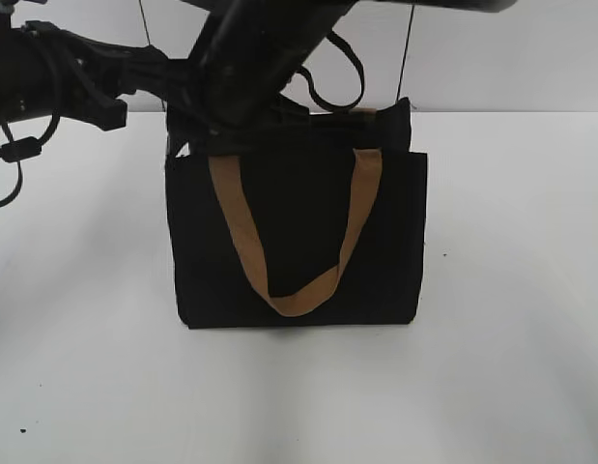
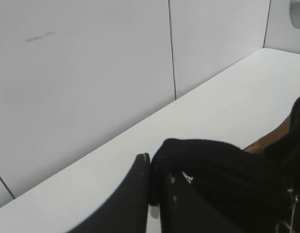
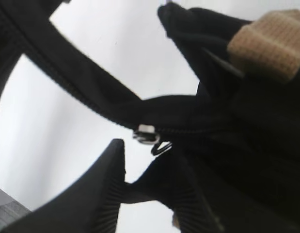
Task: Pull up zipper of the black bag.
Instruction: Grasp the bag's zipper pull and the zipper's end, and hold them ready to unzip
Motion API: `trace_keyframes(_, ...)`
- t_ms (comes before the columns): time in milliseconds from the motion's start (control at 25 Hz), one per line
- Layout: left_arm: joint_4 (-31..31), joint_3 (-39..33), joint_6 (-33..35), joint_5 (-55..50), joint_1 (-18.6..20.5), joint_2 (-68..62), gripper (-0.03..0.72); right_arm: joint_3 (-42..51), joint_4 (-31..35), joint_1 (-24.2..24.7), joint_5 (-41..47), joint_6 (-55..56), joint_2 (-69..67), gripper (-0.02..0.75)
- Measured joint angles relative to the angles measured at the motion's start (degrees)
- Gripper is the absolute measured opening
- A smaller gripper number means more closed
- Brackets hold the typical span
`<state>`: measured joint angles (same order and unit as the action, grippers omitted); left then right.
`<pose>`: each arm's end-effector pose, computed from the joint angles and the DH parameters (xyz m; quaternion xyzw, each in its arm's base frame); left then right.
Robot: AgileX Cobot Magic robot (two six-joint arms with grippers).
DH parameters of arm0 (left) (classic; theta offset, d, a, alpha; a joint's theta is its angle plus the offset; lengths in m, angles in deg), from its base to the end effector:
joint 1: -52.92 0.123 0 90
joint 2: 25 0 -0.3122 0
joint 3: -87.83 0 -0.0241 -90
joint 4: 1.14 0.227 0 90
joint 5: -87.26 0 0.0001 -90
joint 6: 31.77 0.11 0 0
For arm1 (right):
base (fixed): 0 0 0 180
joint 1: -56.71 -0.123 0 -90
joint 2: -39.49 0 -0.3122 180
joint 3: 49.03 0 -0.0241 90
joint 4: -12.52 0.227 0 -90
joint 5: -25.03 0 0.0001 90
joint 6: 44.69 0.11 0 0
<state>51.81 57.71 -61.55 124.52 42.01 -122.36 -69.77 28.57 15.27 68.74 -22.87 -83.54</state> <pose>0.3127 -0.1143 0.2921 0.3319 0.6980 -0.1641 0.6129 0.3303 0.3197 0.2716 -0.0940 0.9447 0.2555 0.1826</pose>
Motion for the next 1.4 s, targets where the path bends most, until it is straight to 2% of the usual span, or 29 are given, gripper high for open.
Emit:
trace_keyframes(280,0.0,0.0,0.0,2.0,0.0,0.0,0.027,0.0,-5.5,0.0,-2.2,11.3,-0.3,0.283)
trace_keyframes(440,0.0,0.0,-0.1,2.6,0.0,0.0,0.027,0.0,-6.1,0.0,-2.3,13.2,-0.3,0.283)
trace_keyframes(680,0.0,0.0,-0.1,2.9,0.0,0.0,0.027,0.0,-6.2,-0.2,-3.5,22.3,-0.4,0.283)
trace_keyframes(1040,0.0,0.0,-0.6,2.9,0.0,0.0,0.027,0.0,-10.0,-1.3,-5.0,23.7,-0.4,0.286)
trace_keyframes(1400,0.0,0.0,-0.7,3.0,0.0,0.0,0.027,0.0,-10.7,-2.4,-4.9,22.6,-0.3,0.286)
